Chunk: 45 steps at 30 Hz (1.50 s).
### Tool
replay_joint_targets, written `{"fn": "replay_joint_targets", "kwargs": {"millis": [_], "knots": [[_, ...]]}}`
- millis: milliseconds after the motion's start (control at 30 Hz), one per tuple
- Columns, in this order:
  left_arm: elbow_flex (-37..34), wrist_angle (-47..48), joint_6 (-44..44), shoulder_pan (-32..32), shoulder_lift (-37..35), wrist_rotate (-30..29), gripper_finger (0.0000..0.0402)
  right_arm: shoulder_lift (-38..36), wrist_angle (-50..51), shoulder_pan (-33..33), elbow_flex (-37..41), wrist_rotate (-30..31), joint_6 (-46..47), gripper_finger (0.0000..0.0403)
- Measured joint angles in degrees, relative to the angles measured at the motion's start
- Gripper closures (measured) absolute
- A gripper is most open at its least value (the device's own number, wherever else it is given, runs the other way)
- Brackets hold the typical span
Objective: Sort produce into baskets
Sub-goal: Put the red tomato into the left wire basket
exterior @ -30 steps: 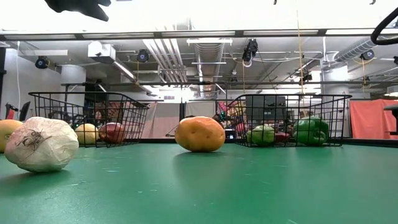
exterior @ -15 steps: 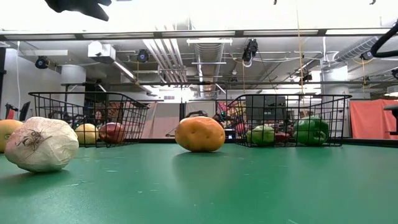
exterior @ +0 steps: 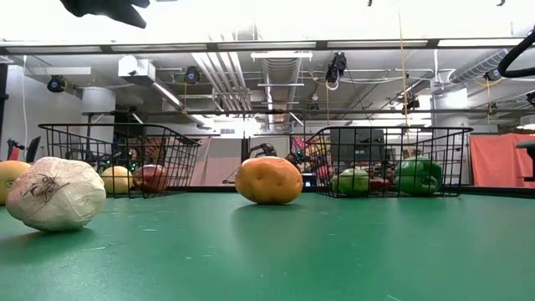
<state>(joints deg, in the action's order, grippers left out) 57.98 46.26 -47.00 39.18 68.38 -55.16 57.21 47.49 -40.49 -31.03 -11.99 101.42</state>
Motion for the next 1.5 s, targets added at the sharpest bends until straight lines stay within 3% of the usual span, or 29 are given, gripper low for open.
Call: {"fn": "replay_joint_targets", "kwargs": {"millis": [233, 467, 633, 767, 1033, 1333, 1500], "knots": [[0.0, 0.0, 0.0, 0.0, 0.0, 0.0, 0.0155, -0.1, -0.7, 0.1, -2.3, 1.4, -1.0, 0.0077], [-2.0, -3.6, 2.7, 0.0, 0.0, -1.4, 0.0155, 0.1, -16.3, 3.1, -6.9, 17.7, -10.5, 0.0077], [-5.7, -14.8, 13.5, 0.0, 0.0, -1.4, 0.0155, 3.0, -27.0, 9.2, -10.9, 24.0, -25.9, 0.0076], [-9.1, -23.5, 20.6, -0.1, 0.0, -1.3, 0.0155, 8.1, -33.3, 15.4, -15.6, 24.0, -41.5, 0.0076], [-15.4, -37.9, 33.7, 0.0, 0.0, -1.3, 0.0155, 21.2, -35.7, 25.3, -29.2, 23.7, -69.7, 0.0076], [-18.2, -44.1, 33.0, 0.0, 0.0, -2.5, 0.0153, 36.2, -48.0, 29.7, -40.8, 16.5, -93.9, 0.0076], [-18.0, -44.2, 28.5, 0.0, 0.0, -2.4, 0.0137, 42.9, -47.0, 29.8, -45.7, 16.4, -105.9, 0.0076]]}}
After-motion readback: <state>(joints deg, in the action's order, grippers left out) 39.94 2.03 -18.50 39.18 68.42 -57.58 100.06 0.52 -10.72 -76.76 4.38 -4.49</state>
